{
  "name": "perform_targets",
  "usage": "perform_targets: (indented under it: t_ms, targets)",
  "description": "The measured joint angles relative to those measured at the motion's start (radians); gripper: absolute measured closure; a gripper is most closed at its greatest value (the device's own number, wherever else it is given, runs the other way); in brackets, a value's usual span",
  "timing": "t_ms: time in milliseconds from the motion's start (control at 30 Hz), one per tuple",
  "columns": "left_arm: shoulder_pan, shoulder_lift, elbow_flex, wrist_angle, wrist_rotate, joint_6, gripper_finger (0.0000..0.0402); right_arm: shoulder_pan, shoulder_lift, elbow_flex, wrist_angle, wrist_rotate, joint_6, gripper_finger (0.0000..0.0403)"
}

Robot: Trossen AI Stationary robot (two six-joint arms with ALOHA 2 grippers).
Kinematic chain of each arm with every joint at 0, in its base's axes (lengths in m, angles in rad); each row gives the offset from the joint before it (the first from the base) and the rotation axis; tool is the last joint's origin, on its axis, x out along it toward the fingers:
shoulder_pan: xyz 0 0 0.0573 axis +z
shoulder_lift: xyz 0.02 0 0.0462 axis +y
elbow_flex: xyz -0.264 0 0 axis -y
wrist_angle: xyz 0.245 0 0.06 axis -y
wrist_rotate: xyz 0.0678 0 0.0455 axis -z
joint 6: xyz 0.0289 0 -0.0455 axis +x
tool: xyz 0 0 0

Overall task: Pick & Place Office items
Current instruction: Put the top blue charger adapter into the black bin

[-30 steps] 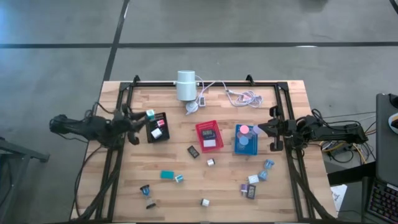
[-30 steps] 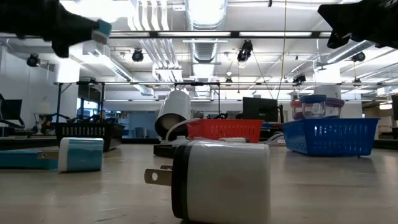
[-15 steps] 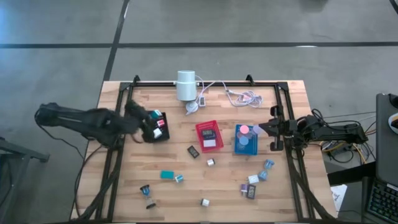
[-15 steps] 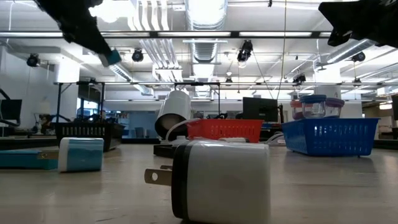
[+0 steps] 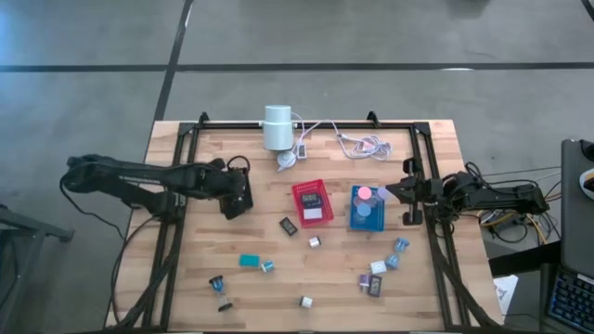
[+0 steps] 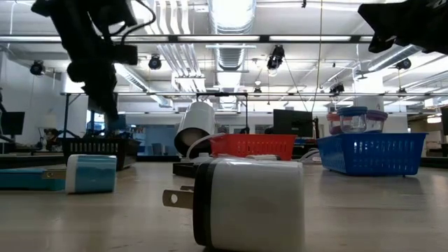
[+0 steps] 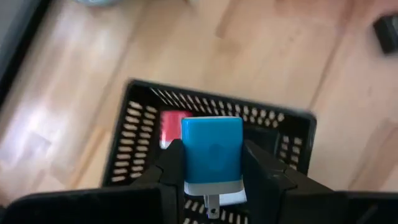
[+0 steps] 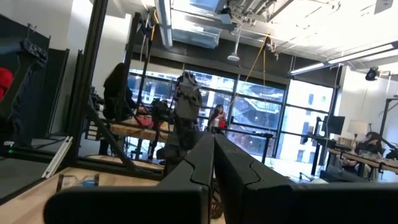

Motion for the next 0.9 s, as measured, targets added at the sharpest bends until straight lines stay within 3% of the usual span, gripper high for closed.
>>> perform_targets:
  t_ms: [400, 667, 900]
  targets:
    - [0.130, 0.059, -0.101, 0.076, 0.069, 0.047, 0.0302, 0.000, 0.010, 0.000, 0.002, 0.000, 0.006, 0.0394]
    - [0.156, 0.093, -0.119, 0.113, 0.106, 0.072, 0.0302, 0.000, 0.018, 0.000, 0.001, 0.000, 0.024, 0.0394]
    - [0.156, 0.105, -0.118, 0.113, 0.104, 0.076, 0.0234, 0.000, 0.018, 0.000, 0.000, 0.000, 0.027, 0.0394]
